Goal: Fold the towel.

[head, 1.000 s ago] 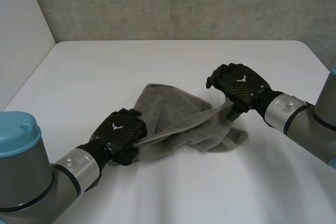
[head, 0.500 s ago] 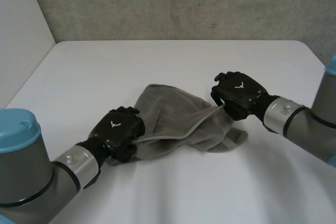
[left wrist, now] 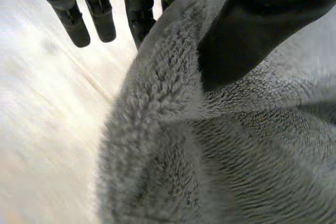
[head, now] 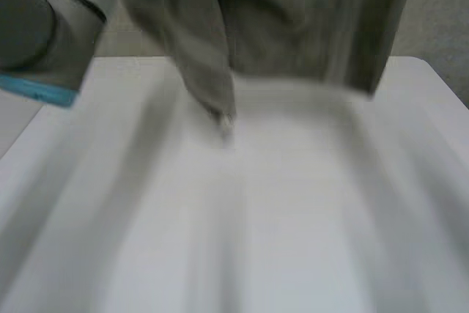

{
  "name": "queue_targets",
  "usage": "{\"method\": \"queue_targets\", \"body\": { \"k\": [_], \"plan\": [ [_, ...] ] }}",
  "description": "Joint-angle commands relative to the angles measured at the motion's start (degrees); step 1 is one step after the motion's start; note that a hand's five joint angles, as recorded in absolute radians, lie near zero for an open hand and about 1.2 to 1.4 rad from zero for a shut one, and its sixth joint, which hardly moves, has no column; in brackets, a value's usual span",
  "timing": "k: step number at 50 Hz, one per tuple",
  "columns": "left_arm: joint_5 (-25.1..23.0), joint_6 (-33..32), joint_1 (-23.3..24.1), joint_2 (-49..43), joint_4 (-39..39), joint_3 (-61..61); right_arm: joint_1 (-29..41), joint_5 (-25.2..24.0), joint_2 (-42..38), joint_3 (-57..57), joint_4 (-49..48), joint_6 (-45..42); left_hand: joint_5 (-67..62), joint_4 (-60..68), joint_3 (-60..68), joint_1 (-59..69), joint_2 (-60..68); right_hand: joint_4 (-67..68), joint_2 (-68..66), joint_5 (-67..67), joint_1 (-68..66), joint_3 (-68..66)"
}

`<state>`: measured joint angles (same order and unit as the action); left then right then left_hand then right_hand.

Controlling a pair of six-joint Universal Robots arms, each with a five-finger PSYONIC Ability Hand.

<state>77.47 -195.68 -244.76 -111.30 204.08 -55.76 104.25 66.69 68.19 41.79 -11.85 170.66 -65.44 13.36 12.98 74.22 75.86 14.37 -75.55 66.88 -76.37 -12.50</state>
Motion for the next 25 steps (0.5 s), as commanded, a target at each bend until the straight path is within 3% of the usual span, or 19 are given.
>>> {"method": "queue_targets", "body": {
  "k": [1,5,7,13,18,25],
  "plan": [
    [-1.26,9.97,-1.51,8.2,7.64,-15.48,-0.97,-5.24,7.03,18.45,-3.53,3.37,-4.56,-3.36,-2.98,5.78,4.14,-4.37,-4.45,3.12,-3.63,2.5],
    [-3.38,9.62,-1.51,8.73,7.38,-24.22,-2.47,-9.37,9.85,33.14,-3.89,0.82,-4.56,-3.36,-2.98,5.78,4.14,-4.37,-4.45,3.12,-3.63,2.5],
    [-5.48,8.22,-1.16,9.26,7.56,-33.23,-2.47,-10.17,10.21,37.27,-3.89,-0.84,-4.56,-3.36,-2.98,5.78,4.14,-4.37,-4.45,3.12,-3.63,2.5],
    [-6.72,3.03,-0.81,7.68,8.17,-43.64,-2.91,-10.61,9.77,51.96,-3.89,-10.06,-4.56,-3.36,-2.98,5.78,4.14,-4.37,-4.45,3.12,-3.63,2.5],
    [-5.93,-5.04,1.12,-0.83,7.91,-49.18,-2.91,-10.53,8.54,57.27,-3.8,-14.22,-4.56,-3.36,-2.98,5.78,4.14,-4.37,-4.45,3.12,-3.63,2.5],
    [-4.17,-6.9,1.3,-4.8,7.21,-49.89,-4.66,-10.35,1.52,62.28,-4.33,-17.03,-0.21,-3.36,-2.98,1.43,-0.21,-4.37,-4.45,3.12,-3.63,2.5]
  ]
}}
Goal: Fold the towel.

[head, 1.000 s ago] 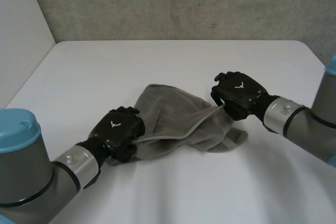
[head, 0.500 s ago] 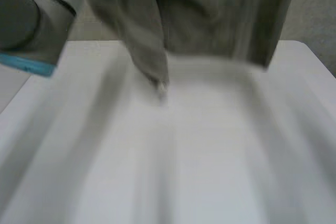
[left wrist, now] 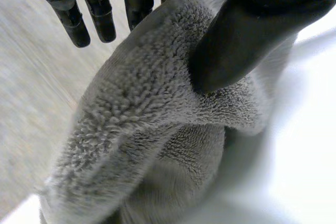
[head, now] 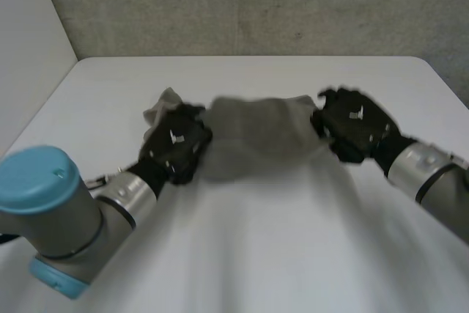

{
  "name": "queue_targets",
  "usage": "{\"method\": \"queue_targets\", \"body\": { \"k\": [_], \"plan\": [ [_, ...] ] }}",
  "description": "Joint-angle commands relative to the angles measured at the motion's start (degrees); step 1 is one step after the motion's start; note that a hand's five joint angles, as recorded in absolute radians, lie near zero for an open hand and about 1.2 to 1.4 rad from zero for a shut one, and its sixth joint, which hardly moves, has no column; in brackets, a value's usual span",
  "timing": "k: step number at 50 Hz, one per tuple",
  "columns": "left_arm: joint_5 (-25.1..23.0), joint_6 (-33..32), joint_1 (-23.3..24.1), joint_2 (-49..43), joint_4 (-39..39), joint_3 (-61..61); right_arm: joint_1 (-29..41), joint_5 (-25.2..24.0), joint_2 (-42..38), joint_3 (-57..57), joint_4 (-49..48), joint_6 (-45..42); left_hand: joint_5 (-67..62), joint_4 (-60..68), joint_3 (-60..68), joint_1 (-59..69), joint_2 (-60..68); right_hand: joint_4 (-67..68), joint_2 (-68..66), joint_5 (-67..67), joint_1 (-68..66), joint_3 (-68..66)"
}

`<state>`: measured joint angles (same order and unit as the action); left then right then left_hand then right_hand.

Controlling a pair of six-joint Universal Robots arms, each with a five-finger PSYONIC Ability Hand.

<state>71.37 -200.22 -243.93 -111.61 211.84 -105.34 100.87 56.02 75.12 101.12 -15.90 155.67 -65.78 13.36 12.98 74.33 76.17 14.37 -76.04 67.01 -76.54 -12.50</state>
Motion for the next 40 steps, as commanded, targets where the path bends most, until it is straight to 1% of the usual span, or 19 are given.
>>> {"method": "queue_targets", "body": {
  "k": [1,2,5,6,8,12,14,19,23,25,27,28,30,31,33,40],
  "plan": [
    [2.54,-2.36,0.39,-4.49,-0.55,-0.3,-1.29,0.32,-5.42,2.94,-0.28,-2.04,3.46,-3.36,-2.98,-2.01,-3.85,-4.37,-3.96,2.99,-3.46,2.5],
    [2.54,-2.36,0.39,-4.49,-0.55,-0.3,-1.81,0.49,-5.68,2.59,-0.36,-2.13,3.49,-3.36,-2.98,-2.04,-3.88,-4.37,-3.96,2.99,-3.46,2.5],
    [4.47,-2.28,0.39,-4.14,-0.64,-0.39,-3.22,0.32,-5.68,2.33,0.16,-2.13,14.22,-3.36,-2.98,-12.77,-14.61,-4.37,-3.96,2.99,-3.46,2.5],
    [4.48,-2.28,0.39,-4.14,-0.64,-0.39,-3.4,0.32,-5.68,2.32,0.16,-2.13,14.26,-3.36,-2.98,-12.81,-14.65,-4.37,-3.96,2.99,-3.46,2.5],
    [5.88,-2.28,0.39,-3.18,-0.73,-0.39,-3.49,0.32,-5.6,2.32,0.16,-2.04,30.67,-3.36,-2.98,-29.22,-31.06,-4.37,-3.96,2.99,-3.46,2.5],
    [7.29,-2.1,0.39,-1.94,-1.17,-0.48,-3.75,0.23,-5.07,2.32,0.16,-1.95,34.28,-3.36,-2.98,-32.83,-34.67,-4.37,-3.96,2.99,-3.46,2.5],
    [8.08,-2.01,0.3,-0.63,-1.6,-0.65,-4.36,0.32,-4.89,2.15,0.16,-1.95,44.15,-3.36,-2.98,-42.71,-44.55,-4.37,-3.96,2.99,-3.46,2.5],
    [7.99,-1.92,0.04,1.74,-1.69,-0.57,-6.21,-0.03,-4.8,1.97,0.25,-1.95,49.06,-3.36,-2.98,-47.61,-49.45,-4.37,-3.96,2.99,-3.46,2.5],
    [7.55,-2.1,-0.67,2.28,-1.61,-0.22,-6.56,0.14,-4.8,1.62,0.25,-2.04,49.75,-3.36,-2.98,-48.3,-50.14,-4.37,-3.96,2.99,-3.46,2.5],
    [7.46,-2.28,-1.37,2.19,-1.52,-0.04,-7.61,0.23,-4.8,1.01,0.25,-1.6,49.75,-3.36,-2.98,-48.3,-50.14,-4.37,-3.96,2.99,-3.46,2.5],
    [7.12,-2.28,-3.21,1.66,-1.43,0.13,-8.4,0.14,-4.8,0.75,0.25,-1.16,49.59,-3.36,-2.98,-48.14,-49.98,-4.37,-3.96,2.99,-3.46,2.5],
    [7.11,-2.28,-3.22,1.66,-1.43,0.14,-8.93,0.14,-4.8,0.74,0.25,-1.16,49.58,-3.36,-2.98,-48.13,-49.97,-4.37,-3.96,2.99,-3.46,2.5],
    [5.28,-2.28,-5.14,0.7,-1.43,0.22,-9.2,0.14,-4.89,0.66,0.25,-1.16,49.42,-3.36,-2.98,-47.97,-49.81,-4.37,-3.96,2.99,-3.46,2.5],
    [5.27,-2.28,-5.15,0.69,-1.43,0.22,-9.2,0.14,-4.89,0.66,0.25,-1.16,49.42,-3.36,-2.98,-47.97,-49.81,-4.37,-3.96,2.99,-3.46,2.5],
    [2.73,-2.71,-5.94,-2.36,-1.08,0.57,-9.2,0.23,-4.98,0.48,0.25,-1.25,48.91,-3.36,-2.98,-47.47,-49.31,-4.37,-3.96,2.99,-3.46,2.5],
    [1.4,-2.63,-6.81,-6.51,-0.38,4.26,-9.2,0.23,-5.68,0.3,0.34,-1.16,48.91,-3.36,-2.98,-47.46,-49.3,-4.37,-3.96,2.99,-3.46,2.5]
  ]
}}
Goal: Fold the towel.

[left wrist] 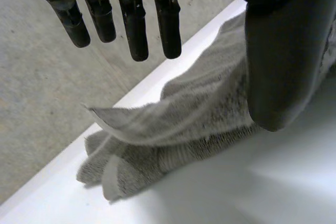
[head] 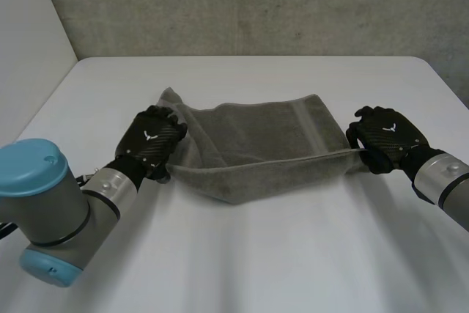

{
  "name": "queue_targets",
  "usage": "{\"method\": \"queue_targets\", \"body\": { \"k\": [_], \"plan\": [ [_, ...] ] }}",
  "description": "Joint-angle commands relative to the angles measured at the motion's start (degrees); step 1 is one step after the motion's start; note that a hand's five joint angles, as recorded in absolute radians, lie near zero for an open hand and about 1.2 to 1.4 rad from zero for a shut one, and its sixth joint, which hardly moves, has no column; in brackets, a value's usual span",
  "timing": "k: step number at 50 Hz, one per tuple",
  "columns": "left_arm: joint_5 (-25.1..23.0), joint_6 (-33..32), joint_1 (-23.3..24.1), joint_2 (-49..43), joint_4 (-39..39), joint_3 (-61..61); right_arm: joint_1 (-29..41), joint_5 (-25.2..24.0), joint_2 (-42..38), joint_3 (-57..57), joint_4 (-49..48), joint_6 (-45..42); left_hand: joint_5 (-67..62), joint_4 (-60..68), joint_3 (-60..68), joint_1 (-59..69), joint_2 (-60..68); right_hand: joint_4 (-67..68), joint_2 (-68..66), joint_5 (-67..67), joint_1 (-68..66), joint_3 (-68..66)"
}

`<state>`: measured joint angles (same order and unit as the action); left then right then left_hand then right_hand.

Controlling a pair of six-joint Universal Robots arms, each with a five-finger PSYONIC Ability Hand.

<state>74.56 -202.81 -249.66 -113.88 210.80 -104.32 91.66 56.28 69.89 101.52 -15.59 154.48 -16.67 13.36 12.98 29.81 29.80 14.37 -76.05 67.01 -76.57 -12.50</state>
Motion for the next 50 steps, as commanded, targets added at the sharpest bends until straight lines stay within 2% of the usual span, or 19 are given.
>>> {"method": "queue_targets", "body": {
  "k": [1,10,15,27,35,50],
  "plan": [
    [-1.87,-0.12,-1.61,-4.68,0.84,4.29,0.01,-0.03,-0.46,-0.09,0.04,0.03,-0.2,-3.36,-2.98,-2.94,-2.93,-4.37,-3.95,2.99,-3.43,2.5],
    [-4.25,-0.13,-4.78,-7.67,0.75,9.93,0.1,0.06,-1.77,-0.45,0.04,0.12,-0.53,-3.36,-2.98,-2.61,-2.59,-4.37,-3.95,2.99,-3.43,2.5],
    [-9.42,-0.21,-6.89,-9.69,0.23,11.51,0.01,0.06,-1.87,-0.62,0.65,0.21,-1.87,-3.36,-2.98,-1.26,-1.25,-4.37,-3.95,2.99,-3.43,2.5],
    [-12.33,-0.13,-7.16,-10.66,0.58,10.46,-0.52,0.94,-4.41,-2.64,0.92,3.8,-7.76,-3.36,-2.98,4.63,4.64,-4.37,-3.95,2.99,-3.43,2.5],
    [-18.39,-0.48,-8.21,-11.8,0.75,10.81,-1.48,1.11,-5.55,-4.05,0.83,5.39,-7.43,-3.36,-2.98,4.29,4.3,-4.37,-3.95,2.99,-3.43,2.5],
    [-19.36,-5.4,-9.62,-12.94,0.31,11.07,-3.59,3.22,-9.16,-7.91,3.81,5.57,-5.58,-3.36,-2.98,2.44,2.45,-4.37,-3.95,2.99,-3.43,2.5]
  ]
}}
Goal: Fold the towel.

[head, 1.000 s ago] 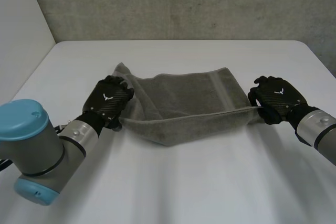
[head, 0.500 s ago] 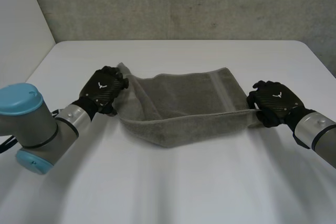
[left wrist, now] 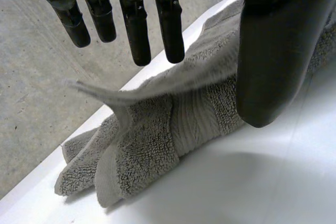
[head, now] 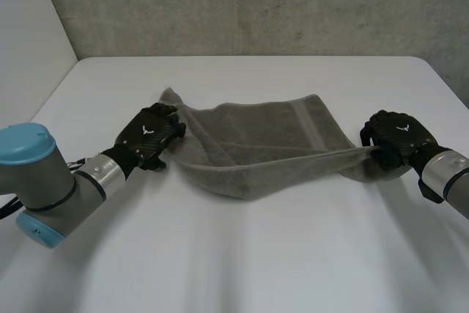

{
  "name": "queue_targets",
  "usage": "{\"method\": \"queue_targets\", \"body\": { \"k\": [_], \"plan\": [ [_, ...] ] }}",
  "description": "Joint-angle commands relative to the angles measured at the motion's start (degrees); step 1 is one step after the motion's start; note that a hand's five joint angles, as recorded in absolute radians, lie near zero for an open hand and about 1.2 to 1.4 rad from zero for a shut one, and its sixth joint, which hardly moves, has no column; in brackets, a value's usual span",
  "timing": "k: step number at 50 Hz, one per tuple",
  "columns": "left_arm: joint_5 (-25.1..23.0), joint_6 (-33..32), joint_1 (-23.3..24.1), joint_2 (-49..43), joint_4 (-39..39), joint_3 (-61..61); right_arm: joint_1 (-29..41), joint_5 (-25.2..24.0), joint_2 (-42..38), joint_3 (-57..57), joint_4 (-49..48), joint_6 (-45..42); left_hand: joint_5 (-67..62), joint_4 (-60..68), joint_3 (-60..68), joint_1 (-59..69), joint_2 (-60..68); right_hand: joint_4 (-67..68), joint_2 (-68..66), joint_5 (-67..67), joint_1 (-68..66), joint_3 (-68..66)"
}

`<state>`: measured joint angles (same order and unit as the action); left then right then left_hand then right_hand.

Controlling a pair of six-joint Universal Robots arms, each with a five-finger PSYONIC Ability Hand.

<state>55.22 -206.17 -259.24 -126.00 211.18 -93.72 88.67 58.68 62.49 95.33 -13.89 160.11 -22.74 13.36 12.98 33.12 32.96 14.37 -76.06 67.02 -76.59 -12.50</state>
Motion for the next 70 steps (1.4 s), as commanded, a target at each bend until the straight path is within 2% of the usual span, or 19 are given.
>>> {"method": "queue_targets", "body": {
  "k": [1,16,18,19,21,25,29,31,33,34,38,42,47,55,59,63,67,68,70],
  "plan": [
    [-0.02,-2.47,-0.12,-1.34,-0.07,0.64,-0.6,0.82,-1.76,-1.72,2.11,-0.07,0.49,-3.36,-2.98,-0.87,-0.71,-4.37,-3.94,2.98,-3.41,2.5],
    [0.33,-2.74,0.93,-5.39,0.46,4.51,-0.16,1.26,-2.9,-1.9,2.55,-0.07,-2.04,-3.36,-2.98,1.65,1.81,-4.37,-3.94,2.98,-3.41,2.5],
    [0.24,-2.31,1.11,-6.27,0.37,5.74,-0.16,1.26,-2.9,-1.9,2.55,-0.07,-14.73,-3.36,-2.98,14.34,14.5,-4.37,-3.94,2.98,-3.41,2.5],
    [0.24,-2.3,1.11,-6.27,0.37,5.74,-0.16,1.26,-2.9,-1.81,2.55,-0.07,-14.82,-3.36,-2.98,14.44,14.6,-4.37,-3.94,2.98,-3.41,2.5],
    [0.24,-1.78,1.28,-6.71,-0.15,6.97,-0.16,1.26,-2.9,-1.73,2.55,-0.07,-47.13,-3.36,-2.98,46.74,46.9,-4.37,-3.94,2.98,-3.41,2.5],
    [0.5,-1.25,1.63,-6.36,-0.77,7.85,-0.25,1.26,-2.55,-1.64,2.99,-0.24,-47.26,-3.36,-2.98,46.88,47.04,-4.37,-3.94,2.98,-3.41,2.5],
    [0.5,-1.34,1.11,-4.78,-2.44,7.15,-0.34,0.65,0.86,-2.25,7.89,-1.2,-47.26,-3.36,-2.98,46.88,47.04,-4.37,-3.94,2.98,-3.41,2.5],
    [0.59,-1.16,0.84,-1.17,-4.55,6.27,-0.6,0.21,3.34,-2.34,10.46,-1.65,-47.26,-3.36,-2.98,46.88,47.04,-4.37,-3.94,2.98,-3.41,2.5],
    [0.33,-1.25,-1.95,7.66,-9.1,2.16,-0.69,-0.06,5.8,-2.34,13.1,-2.7,-47.26,-3.36,-2.98,46.88,47.04,-4.37,-3.94,2.98,-3.41,2.5],
    [0.33,-1.25,-1.97,7.7,-9.12,2.14,-0.6,-0.06,7.97,-2.34,15.53,-4.09,-47.26,-3.36,-2.98,46.88,47.04,-4.37,-3.94,2.98,-3.41,2.5],
    [0.77,-0.99,-5.48,18.56,-13.68,-3.38,-0.6,0.82,14.57,-1.38,21.08,-10.24,-47.26,-3.36,-2.98,46.88,47.04,-4.37,-3.94,2.98,-3.41,2.5],
    [0.86,-0.98,-6.98,26.34,-17.56,-7.35,-0.43,1.09,17.74,-0.76,23.37,-13.5,-47.26,-3.36,-2.98,46.88,47.04,-4.37,-3.94,2.98,-3.41,2.5],
    [0.77,-0.81,-11.89,39.05,-23.7,-13.4,-0.34,1.09,22.76,0.82,26.28,-16.41,-47.26,-3.36,-2.98,46.88,47.04,-4.37,-3.94,2.98,-3.41,2.5],
    [0.33,1.56,-16.2,46.55,-27.05,-16.84,-0.34,0.56,29.35,1.09,27.42,-16.76,-47.26,-3.36,-2.98,46.88,47.04,-4.37,-3.94,2.98,-3.41,2.5],
    [0.15,2.18,-16.73,46.64,-26.96,-16.93,0.01,0.21,30.06,0.47,27.42,-17.03,-47.26,-3.36,-2.98,46.88,47.04,-4.37,-3.94,2.98,-3.41,2.5],
    [0.06,2.0,-15.86,43.83,-26.26,-16.4,0.89,0.74,26.45,-1.11,26.72,-19.84,-47.26,-3.36,-2.98,46.88,47.04,-4.37,-3.94,2.98,-3.41,2.5],
    [1.12,2.0,-12.45,31.91,-23.63,-10.89,4.83,2.49,16.47,-8.11,27.33,-23.08,-47.26,-3.36,-2.98,46.88,47.04,-4.37,-3.94,2.98,-3.41,2.5],
    [1.12,2.0,-12.43,31.87,-23.62,-10.87,6.15,3.71,13.56,-10.75,27.33,-23.61,-47.26,-3.36,-2.98,46.88,47.04,-4.37,-3.94,2.98,-3.41,2.5],
    [2.08,1.65,-9.11,23.83,-22.75,-5.45,7.04,5.2,10.83,-13.65,27.07,-24.05,-47.26,-3.36,-2.98,46.88,47.04,-4.37,-3.94,2.98,-3.41,2.5]
  ]
}}
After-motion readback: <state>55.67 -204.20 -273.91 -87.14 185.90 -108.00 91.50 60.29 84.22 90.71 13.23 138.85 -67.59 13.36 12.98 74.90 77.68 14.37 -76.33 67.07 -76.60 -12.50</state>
